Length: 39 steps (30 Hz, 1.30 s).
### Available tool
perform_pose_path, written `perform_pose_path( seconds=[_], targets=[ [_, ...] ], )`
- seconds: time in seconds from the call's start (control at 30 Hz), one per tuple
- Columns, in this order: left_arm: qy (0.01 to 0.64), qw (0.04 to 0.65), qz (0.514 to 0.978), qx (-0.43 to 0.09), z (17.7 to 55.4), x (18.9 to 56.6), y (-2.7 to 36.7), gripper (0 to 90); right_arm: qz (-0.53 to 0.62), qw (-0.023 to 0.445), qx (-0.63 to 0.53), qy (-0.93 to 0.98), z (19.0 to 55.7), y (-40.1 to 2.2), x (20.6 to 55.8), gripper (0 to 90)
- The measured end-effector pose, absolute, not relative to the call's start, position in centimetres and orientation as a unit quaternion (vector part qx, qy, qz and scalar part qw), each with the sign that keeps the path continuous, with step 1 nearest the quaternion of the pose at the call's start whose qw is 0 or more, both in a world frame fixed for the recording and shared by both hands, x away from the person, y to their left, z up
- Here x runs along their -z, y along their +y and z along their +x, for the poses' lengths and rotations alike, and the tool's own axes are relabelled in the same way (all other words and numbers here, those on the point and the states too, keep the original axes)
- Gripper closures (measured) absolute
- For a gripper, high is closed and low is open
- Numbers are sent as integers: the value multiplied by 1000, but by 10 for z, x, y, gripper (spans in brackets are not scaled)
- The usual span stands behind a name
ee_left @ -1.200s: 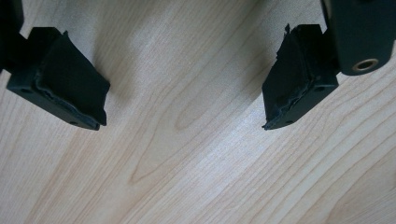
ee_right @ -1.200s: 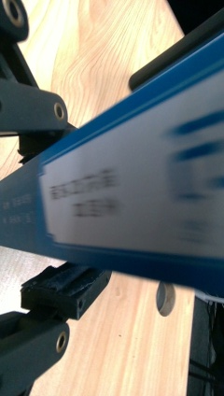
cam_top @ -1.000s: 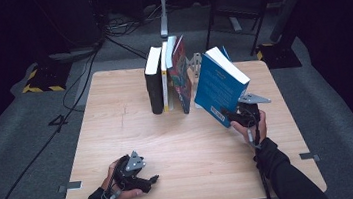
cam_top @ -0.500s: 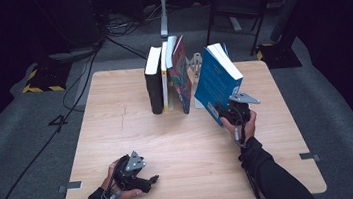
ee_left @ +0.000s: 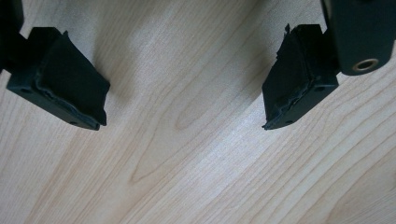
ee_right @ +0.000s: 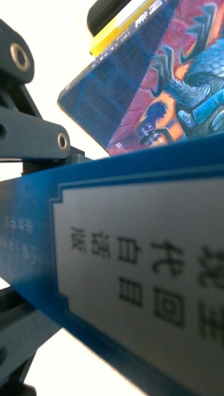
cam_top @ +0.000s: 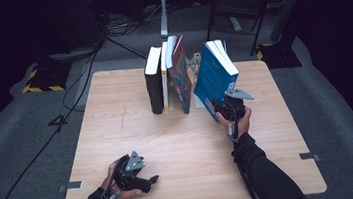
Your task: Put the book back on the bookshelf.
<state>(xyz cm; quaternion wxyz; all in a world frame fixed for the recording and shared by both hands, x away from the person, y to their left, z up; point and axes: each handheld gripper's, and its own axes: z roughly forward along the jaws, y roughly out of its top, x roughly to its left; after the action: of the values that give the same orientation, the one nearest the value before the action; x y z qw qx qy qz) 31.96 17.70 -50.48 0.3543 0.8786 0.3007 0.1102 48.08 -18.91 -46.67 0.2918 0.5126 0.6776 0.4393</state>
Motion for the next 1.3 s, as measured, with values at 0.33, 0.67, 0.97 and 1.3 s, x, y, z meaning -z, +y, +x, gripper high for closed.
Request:
perform_pose_path(
  seconds=[0.33,0.67,0.97,1.3],
  targets=[
    [299,354,879,-110,319,505,177,146,492,282,-433,700,473,-201,463,462],
    [299,354,879,-109,319,505,177,146,453,272,-447,722,453,-218,464,588],
    [299,355,879,-109,319,505,177,144,463,282,-449,710,460,-210,466,603],
    [297,354,880,-109,320,505,177,145,489,294,-443,691,471,-196,466,604]
  ],
)
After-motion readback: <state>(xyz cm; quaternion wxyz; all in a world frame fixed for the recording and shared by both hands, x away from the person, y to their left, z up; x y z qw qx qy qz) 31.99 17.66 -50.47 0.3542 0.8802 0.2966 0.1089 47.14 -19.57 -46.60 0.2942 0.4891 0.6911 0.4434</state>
